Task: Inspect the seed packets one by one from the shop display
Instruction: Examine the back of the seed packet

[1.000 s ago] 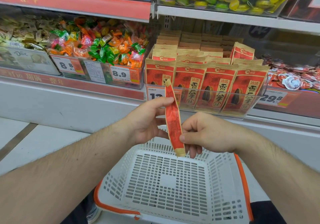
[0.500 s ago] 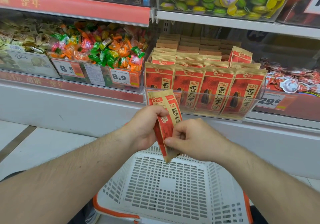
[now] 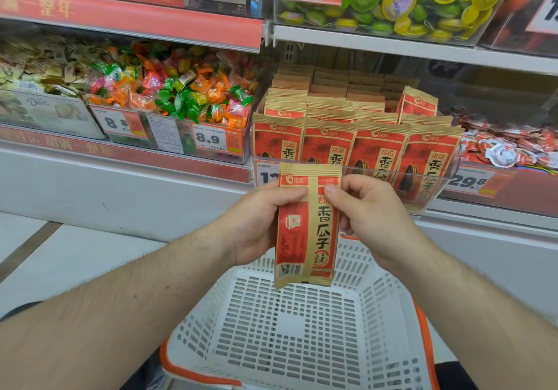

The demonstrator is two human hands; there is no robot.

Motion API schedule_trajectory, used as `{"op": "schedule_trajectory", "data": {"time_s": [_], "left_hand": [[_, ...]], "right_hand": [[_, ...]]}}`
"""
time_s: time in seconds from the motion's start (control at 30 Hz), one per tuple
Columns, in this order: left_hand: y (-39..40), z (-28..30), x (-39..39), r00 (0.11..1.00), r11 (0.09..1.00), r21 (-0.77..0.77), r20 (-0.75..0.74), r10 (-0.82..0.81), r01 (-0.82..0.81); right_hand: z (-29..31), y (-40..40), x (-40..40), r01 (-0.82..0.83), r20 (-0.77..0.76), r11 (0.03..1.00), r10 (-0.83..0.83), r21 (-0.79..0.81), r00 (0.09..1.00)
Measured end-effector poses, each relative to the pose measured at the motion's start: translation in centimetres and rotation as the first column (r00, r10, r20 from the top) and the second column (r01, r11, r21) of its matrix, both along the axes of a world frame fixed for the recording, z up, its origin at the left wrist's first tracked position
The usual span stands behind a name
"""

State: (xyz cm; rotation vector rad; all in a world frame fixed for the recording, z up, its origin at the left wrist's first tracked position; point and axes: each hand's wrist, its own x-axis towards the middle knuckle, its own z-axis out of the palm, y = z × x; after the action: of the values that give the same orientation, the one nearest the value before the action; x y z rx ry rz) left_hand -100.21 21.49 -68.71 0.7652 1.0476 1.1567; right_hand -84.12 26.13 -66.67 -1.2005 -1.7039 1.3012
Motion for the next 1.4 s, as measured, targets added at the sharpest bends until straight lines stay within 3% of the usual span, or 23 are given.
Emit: {"op": "schedule_trajectory", "data": {"time_s": [0.13, 0.57, 0.77, 0.9, 1.1, 1.27, 1.4], "left_hand": [[0.2, 0.1, -0.8, 0.996, 0.993, 0.073, 0.021, 0.086, -0.087], [0.0, 0.0, -1.2, 0.998, 0.995, 0.097, 0.054, 0.026, -0.031], [0.0, -0.1, -1.5, 1.0, 0.997, 0.081, 0.003, -0.016, 0.016], [0.0, 0.0, -1.3, 0.999, 0.997, 0.065, 0.042, 0.026, -0.029], [0.4, 0.1, -1.7, 0.985, 0.996, 0.053, 0.16, 0.068, -0.078], [0.2, 0.2, -2.3, 0.999, 0.999, 0.039, 0.01, -0.034, 0.034], [0.1, 0.4, -2.5, 0.998, 0.997, 0.048, 0.025, -0.054, 0.052]], "right_hand": [[0.1, -0.1, 0.1, 0.015, -0.042, 0.999, -0.013, 0.037, 0.999], [-0.1, 0.1, 0.3, 0.011, -0.064, 0.998, -0.007, 0.067, 0.998], [0.3, 0.2, 0.3, 0.057, -0.145, 0.998, -0.058, -0.009, 0.988], [0.3, 0.5, 0.5, -0.005, -0.104, 0.999, 0.0, -0.046, 0.995], [0.4, 0.3, 1.0, -0.188, 0.143, 0.971, 0.209, -0.146, 0.967], [0.5, 0.5, 0.9, -0.145, 0.042, 0.979, 0.152, -0.145, 0.987], [0.8, 0.7, 1.3, -0.211, -0.001, 0.955, 0.215, -0.211, 0.977]]}}
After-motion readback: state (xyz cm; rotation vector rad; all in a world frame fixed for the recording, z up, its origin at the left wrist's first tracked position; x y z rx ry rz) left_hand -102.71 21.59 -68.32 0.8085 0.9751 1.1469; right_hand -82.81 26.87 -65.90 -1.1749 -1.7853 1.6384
